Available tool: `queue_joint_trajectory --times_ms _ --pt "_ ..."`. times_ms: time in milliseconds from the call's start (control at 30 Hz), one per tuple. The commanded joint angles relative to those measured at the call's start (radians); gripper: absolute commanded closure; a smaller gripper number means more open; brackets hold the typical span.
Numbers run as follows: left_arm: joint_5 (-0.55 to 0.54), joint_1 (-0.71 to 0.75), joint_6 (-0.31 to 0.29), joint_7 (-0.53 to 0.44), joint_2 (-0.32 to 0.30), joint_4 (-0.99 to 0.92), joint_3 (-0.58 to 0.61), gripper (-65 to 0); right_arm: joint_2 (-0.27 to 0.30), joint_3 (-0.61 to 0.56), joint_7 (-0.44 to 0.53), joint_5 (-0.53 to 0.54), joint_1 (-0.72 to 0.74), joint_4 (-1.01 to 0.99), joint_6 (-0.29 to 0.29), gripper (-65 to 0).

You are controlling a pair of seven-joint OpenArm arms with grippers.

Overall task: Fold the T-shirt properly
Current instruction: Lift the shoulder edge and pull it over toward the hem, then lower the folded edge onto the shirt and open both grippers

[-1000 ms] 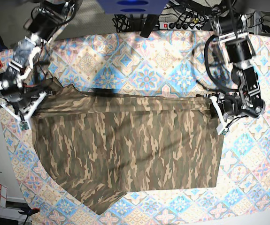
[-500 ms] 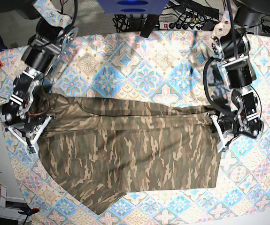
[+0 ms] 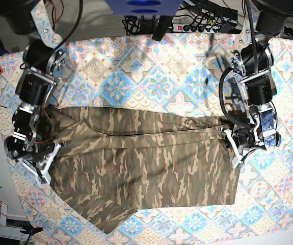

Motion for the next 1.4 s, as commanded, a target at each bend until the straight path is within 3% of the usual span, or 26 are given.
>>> queue_joint_trajectory --times_ms 0,133,267,433,533,633,733,800,900,1200,1367 --pt "0.002 -0.027 0.005 -0.011 -0.016 0.017 -0.002 0.0 0.028 -0.005 0.036 0.008 0.046 -0.007 -0.032 -0.7" --pt "0.002 -0.027 0.02 -0.013 -0.016 0.016 -0.001 0.0 0.045 -0.053 0.12 0.008 0.112 -0.153 -0.068 -0.7" --pt "-0.003 -0.022 0.08 -0.057 -0.016 0.016 0.001 0.0 0.055 -0.087 0.214 0.008 0.176 -0.3 -0.071 -0.7" --pt "-0.006 -0.004 0.091 -0.062 -0.015 0.016 0.001 0.0 0.055 -0.099 0.373 0.008 0.208 -0.392 -0.071 -2.6" --pt "-0.006 -0.001 0.091 -0.06 -0.015 0.016 0.004 -5.0 0.055 -0.142 0.39 0.008 0.21 -0.387 -0.071 -15.5" --pt "-0.006 0.001 0.091 -0.062 -0.015 0.016 -0.001 -20.0 0.055 -0.174 0.393 0.008 0.208 -0.372 -0.071 -32.3" --pt "-0.006 0.001 0.091 -0.078 -0.015 0.017 -0.002 -30.9 0.055 -0.176 0.399 0.009 0.207 -0.338 -0.071 -47.3" --pt "-0.006 0.001 0.091 -0.128 -0.015 0.017 -0.004 -35.1 0.055 -0.176 0.399 0.009 0.205 -0.301 -0.071 -56.2" --pt "-0.007 -0.001 0.091 -0.174 -0.015 0.019 -0.005 -36.8 0.055 -0.176 0.401 0.009 0.202 -0.239 -0.071 -64.3" --pt "-0.207 0.018 0.085 -0.401 -0.016 0.02 -0.234 -36.6 0.055 -0.174 0.436 0.009 0.102 -0.03 -0.071 -65.0" --pt "-0.233 0.016 0.091 -0.419 -0.023 0.019 -0.26 -36.8 0.055 -0.174 0.45 0.009 0.038 0.032 -0.071 -65.0"
